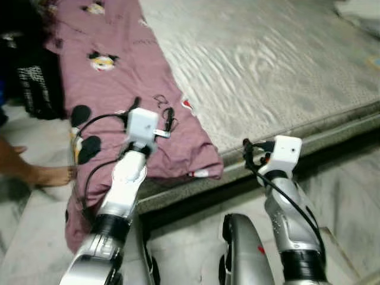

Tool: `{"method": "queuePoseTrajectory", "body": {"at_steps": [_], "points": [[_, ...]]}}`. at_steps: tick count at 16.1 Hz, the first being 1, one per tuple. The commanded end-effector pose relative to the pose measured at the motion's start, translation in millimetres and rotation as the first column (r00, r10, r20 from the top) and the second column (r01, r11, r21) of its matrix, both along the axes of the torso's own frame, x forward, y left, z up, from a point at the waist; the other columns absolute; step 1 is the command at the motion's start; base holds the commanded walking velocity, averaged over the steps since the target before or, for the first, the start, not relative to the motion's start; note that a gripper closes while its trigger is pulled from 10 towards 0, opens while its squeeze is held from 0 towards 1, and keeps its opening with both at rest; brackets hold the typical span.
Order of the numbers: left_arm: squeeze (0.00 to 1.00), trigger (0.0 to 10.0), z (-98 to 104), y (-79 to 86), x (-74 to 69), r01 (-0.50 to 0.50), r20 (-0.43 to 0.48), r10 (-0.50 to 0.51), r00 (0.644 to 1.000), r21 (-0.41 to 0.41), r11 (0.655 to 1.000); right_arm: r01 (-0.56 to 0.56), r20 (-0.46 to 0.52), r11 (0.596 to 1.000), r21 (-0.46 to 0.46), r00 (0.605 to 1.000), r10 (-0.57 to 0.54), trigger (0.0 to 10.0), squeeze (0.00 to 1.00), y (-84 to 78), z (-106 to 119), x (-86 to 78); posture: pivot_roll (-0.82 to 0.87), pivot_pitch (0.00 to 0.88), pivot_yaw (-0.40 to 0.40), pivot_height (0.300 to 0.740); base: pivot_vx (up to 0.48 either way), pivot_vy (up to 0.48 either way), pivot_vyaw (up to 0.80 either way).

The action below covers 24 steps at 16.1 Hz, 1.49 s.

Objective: Clean up the room

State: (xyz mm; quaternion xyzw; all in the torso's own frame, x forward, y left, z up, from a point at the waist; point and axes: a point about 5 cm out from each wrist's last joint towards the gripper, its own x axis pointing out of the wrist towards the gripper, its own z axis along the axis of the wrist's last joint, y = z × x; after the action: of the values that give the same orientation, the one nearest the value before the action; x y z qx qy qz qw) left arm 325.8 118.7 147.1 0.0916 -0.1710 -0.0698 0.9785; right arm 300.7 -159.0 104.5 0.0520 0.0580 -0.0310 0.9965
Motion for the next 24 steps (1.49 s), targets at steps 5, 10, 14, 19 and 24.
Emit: {"method": "queuePoseTrajectory", "body": {"at_steps": [5,10,14,19,24], "points": [[1.00,10.0,-8.9,48.7,-34.8,-0.181,-0.028,0.180,0.983,-0.059,0.982,-0.052,0.103,0.998,0.034,0.993,0.049,10.0,0.00,14.2,11.1,23.5,0.05,0.000,0.043,0.576,0.000,0.000,0.00],[0.00,10.0,-1.5,58.1,-11.7,-0.263,-0.075,0.255,0.964,-0.138,0.955,-0.139,0.202,0.989,0.042,0.971,0.128,10.0,0.00,31.6,27.4,43.0,0.05,0.000,0.039,0.581,0.000,0.000,0.00],[0.00,10.0,-1.5,61.0,-4.4,-0.297,-0.074,0.290,0.954,-0.110,0.949,-0.163,0.245,0.985,0.051,0.959,0.146,10.0,0.00,36.7,35.1,50.3,0.04,0.000,0.050,0.621,0.000,0.000,0.00],[0.00,10.0,-5.0,54.1,-3.3,-0.302,-0.072,0.298,0.952,-0.061,0.951,-0.164,0.225,0.985,0.057,0.963,0.147,10.0,0.00,41.0,23.6,49.4,0.05,0.000,0.046,0.681,0.000,0.000,0.00],[0.00,10.0,-9.1,48.9,1.6,-0.300,-0.083,0.299,0.951,-0.007,0.954,-0.169,0.228,0.984,0.047,0.961,0.154,10.0,0.00,40.5,24.4,50.6,0.05,0.000,0.032,0.731,0.000,0.000,0.00]]}}
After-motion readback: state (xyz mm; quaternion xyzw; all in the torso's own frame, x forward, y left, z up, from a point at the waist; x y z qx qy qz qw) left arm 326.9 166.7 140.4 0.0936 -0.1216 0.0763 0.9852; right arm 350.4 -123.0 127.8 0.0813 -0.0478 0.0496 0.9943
